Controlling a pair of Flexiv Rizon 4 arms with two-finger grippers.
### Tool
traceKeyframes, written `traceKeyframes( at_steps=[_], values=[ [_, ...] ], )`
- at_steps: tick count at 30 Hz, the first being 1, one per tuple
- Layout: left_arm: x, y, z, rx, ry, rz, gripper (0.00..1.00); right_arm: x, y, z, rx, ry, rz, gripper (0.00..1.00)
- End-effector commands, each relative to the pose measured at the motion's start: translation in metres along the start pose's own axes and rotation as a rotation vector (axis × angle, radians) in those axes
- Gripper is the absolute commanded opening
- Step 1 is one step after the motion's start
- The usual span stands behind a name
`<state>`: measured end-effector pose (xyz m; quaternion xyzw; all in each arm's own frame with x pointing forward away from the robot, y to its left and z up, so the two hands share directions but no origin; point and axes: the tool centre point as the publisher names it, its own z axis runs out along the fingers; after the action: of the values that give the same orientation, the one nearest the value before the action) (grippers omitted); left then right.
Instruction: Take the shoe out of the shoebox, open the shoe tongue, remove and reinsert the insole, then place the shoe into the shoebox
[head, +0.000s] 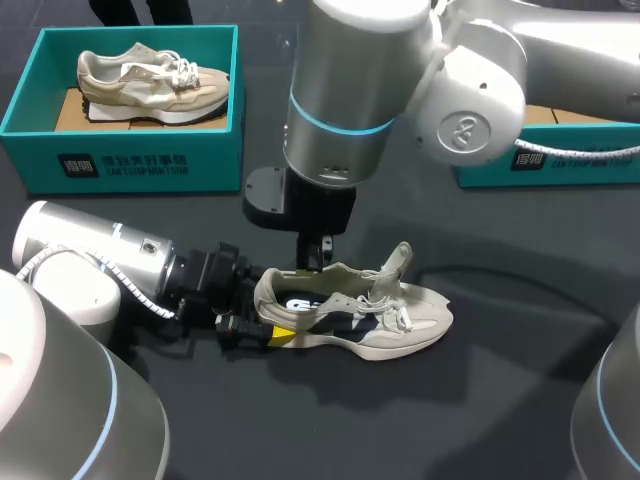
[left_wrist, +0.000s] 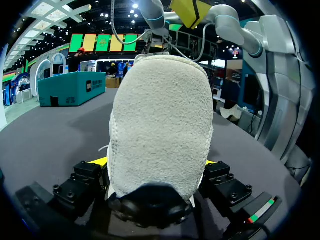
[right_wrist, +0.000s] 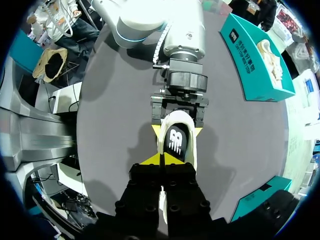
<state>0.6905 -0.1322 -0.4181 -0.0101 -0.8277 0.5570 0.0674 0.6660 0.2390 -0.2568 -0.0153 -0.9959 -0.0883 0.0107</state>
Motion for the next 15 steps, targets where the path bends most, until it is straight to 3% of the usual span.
traceKeyframes(
  at_steps=[1, 6, 15],
  values=[
    [-0.002, 0.002, 0.000, -0.003, 0.001, -0.001, 0.00, 0.001, 0.002, 0.001, 0.004, -0.002, 0.001, 0.00],
    [-0.002, 0.002, 0.000, -0.003, 0.001, -0.001, 0.00, 0.001, 0.002, 0.001, 0.004, -0.002, 0.001, 0.00],
    [-0.002, 0.002, 0.000, -0.003, 0.001, -0.001, 0.00, -0.011, -0.006, 0.034, 0.019, -0.002, -0.030, 0.00]
  ],
)
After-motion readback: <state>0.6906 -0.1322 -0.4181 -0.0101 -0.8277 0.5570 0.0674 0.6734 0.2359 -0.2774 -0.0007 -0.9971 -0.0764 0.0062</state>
